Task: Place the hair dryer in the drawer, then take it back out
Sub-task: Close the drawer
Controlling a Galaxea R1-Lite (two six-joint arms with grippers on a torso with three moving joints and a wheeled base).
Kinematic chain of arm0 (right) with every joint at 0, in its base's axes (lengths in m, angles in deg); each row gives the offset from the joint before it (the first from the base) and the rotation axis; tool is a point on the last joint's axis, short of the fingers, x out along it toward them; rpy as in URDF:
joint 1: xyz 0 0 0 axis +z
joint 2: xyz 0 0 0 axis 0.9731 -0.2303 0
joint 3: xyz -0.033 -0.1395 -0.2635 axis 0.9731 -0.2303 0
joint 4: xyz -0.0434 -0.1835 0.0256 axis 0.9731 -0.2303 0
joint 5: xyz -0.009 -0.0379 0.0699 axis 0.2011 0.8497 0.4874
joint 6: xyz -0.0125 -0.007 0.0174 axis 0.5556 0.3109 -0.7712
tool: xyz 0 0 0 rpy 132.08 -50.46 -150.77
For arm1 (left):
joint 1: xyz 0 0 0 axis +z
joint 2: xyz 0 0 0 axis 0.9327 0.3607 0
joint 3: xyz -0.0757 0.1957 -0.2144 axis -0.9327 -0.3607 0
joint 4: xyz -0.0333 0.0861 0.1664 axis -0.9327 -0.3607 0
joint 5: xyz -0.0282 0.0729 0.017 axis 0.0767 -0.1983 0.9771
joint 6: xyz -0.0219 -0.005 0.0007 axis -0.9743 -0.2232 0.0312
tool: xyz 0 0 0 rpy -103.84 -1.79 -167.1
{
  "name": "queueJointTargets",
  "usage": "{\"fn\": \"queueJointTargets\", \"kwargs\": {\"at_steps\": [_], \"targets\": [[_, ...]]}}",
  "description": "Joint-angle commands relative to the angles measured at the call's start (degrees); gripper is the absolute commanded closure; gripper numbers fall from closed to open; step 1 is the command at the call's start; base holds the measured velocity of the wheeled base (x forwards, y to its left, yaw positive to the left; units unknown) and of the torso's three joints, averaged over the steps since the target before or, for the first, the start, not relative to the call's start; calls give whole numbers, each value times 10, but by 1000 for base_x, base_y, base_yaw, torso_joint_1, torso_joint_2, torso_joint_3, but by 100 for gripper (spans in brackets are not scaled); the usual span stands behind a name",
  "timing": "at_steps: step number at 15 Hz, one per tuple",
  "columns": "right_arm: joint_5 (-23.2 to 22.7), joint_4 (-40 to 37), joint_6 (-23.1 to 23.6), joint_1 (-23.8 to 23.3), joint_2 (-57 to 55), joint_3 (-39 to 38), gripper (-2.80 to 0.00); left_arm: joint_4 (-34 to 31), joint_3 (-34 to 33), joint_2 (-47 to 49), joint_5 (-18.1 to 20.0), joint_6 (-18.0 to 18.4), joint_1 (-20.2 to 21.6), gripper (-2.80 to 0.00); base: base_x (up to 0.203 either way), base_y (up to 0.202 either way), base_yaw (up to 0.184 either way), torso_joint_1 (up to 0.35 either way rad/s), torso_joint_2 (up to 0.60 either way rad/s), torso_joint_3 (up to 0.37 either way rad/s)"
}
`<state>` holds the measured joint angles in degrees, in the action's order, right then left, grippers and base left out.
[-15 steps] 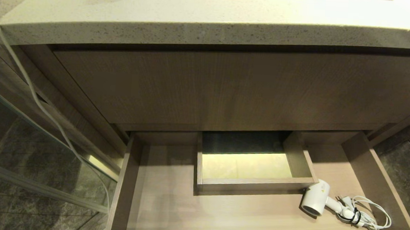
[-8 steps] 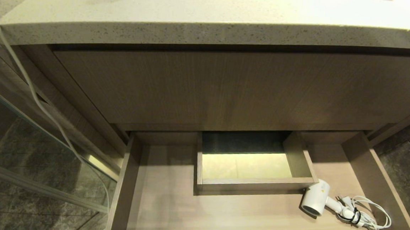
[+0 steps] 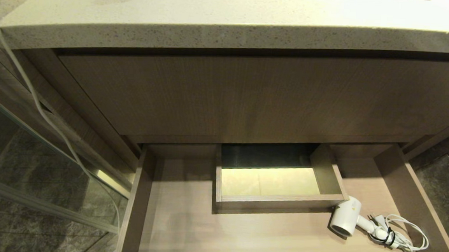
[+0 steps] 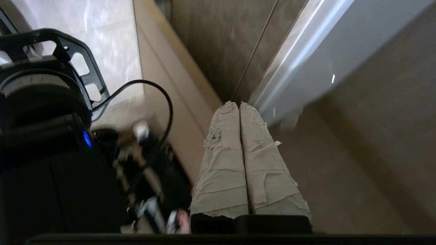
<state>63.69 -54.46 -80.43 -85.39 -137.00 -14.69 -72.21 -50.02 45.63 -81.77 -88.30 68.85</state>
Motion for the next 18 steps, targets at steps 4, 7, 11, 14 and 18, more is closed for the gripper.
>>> {"fn": "queueJointTargets", "kwargs": {"at_steps": [4,7,11,14,18], "targets": [[1,31,-34,-30,-95,-28,0,0,0,0,-1,0,0,0,0,0,0,0,0,0],[-1,142,-30,-51,-177,-54,0,0,0,0,0,0,0,0,0,0,0,0,0,0],[-13,291,-11,-83,-281,-72,0,0,0,0,-1,0,0,0,0,0,0,0,0,0],[-15,378,34,-131,-323,-75,0,0,0,0,0,0,0,0,0,0,0,0,0,0],[-16,447,107,-172,-332,-110,0,0,0,0,0,0,0,0,0,0,0,0,0,0]]}}
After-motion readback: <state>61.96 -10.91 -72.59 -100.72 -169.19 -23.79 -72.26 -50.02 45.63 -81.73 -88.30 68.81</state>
